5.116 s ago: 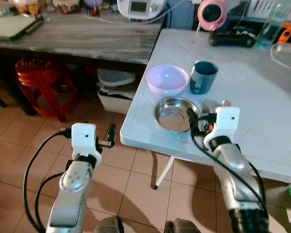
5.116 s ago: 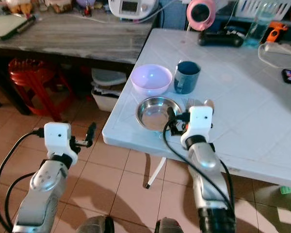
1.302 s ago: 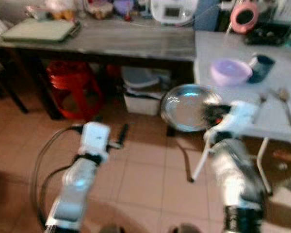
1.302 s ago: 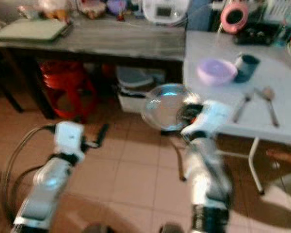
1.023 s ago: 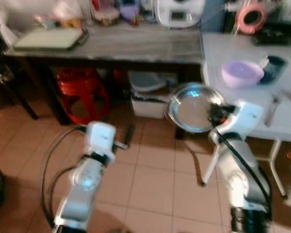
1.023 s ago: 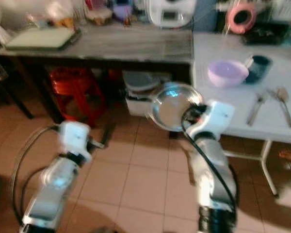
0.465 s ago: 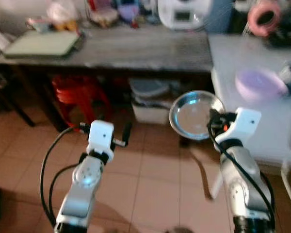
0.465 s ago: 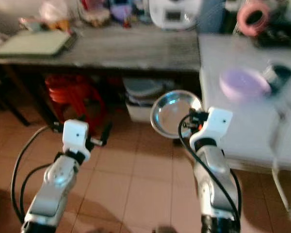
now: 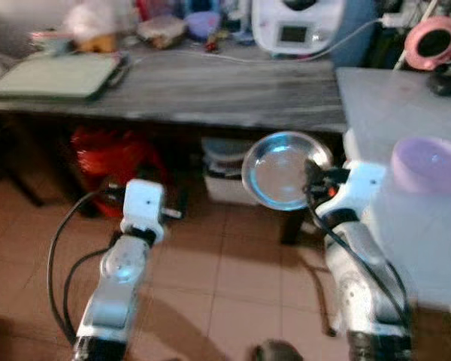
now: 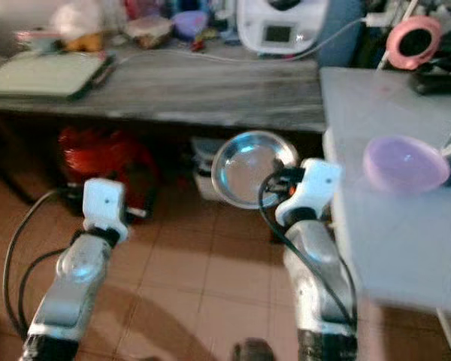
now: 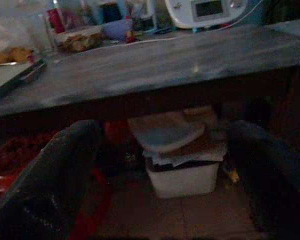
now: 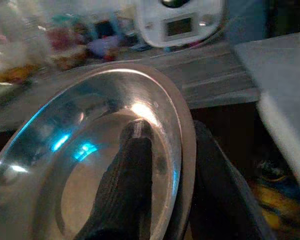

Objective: Setting the table

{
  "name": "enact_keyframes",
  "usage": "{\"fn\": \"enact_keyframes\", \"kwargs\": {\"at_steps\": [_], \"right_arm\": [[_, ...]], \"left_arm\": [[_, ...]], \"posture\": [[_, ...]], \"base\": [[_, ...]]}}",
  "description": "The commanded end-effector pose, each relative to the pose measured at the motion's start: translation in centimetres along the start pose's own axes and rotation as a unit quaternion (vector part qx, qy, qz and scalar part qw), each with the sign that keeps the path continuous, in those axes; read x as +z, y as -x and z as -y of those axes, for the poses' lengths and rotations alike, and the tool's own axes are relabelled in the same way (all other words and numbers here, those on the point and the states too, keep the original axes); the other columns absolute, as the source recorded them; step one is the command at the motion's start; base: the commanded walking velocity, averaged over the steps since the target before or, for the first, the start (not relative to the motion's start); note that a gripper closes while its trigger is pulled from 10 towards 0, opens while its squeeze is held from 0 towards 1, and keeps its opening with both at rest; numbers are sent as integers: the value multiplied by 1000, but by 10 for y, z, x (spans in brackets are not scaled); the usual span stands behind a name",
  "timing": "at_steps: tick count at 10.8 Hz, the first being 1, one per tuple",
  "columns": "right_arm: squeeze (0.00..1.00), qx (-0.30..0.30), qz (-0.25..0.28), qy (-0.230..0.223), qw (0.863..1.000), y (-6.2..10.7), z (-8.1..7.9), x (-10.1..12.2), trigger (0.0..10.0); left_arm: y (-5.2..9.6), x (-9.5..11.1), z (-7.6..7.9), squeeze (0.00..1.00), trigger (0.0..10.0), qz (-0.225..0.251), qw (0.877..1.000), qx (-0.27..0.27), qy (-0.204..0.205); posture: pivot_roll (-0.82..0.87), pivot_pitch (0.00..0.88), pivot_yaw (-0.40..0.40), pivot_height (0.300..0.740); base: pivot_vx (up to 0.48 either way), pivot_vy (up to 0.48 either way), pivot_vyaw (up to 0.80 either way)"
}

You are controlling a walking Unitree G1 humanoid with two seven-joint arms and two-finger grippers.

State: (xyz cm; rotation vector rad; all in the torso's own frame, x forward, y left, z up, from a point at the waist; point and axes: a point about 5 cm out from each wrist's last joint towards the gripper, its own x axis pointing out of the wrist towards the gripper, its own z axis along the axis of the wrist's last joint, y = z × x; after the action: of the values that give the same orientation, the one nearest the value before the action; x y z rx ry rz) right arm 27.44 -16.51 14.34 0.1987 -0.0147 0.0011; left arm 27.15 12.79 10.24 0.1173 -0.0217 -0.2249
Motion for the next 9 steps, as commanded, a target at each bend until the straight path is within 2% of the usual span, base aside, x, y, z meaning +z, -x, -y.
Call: {"fn": "enact_keyframes", "kwargs": {"at_steps": [1, 4, 9], "right_arm": [[0, 23, 10, -6, 1000, -1, -13, 4, 0], [0, 31, 10, -5, 999, 0, -17, 4, 0], [0, 11, 9, -6, 1000, -3, -13, 2, 0]], "left_arm": [[1, 0, -10, 0, 10000, -1, 1000, 12, -12], [2, -1, 0, 0, 10000, 0, 1000, 0, -8], [-1, 1, 4, 0, 10000, 4, 1000, -10, -6]], "posture": [[-54, 13, 38, 740], [-55, 8, 41, 740], [-53, 17, 45, 740]], "base": [[412, 244, 0], [411, 245, 0], [468, 0, 0]]}}
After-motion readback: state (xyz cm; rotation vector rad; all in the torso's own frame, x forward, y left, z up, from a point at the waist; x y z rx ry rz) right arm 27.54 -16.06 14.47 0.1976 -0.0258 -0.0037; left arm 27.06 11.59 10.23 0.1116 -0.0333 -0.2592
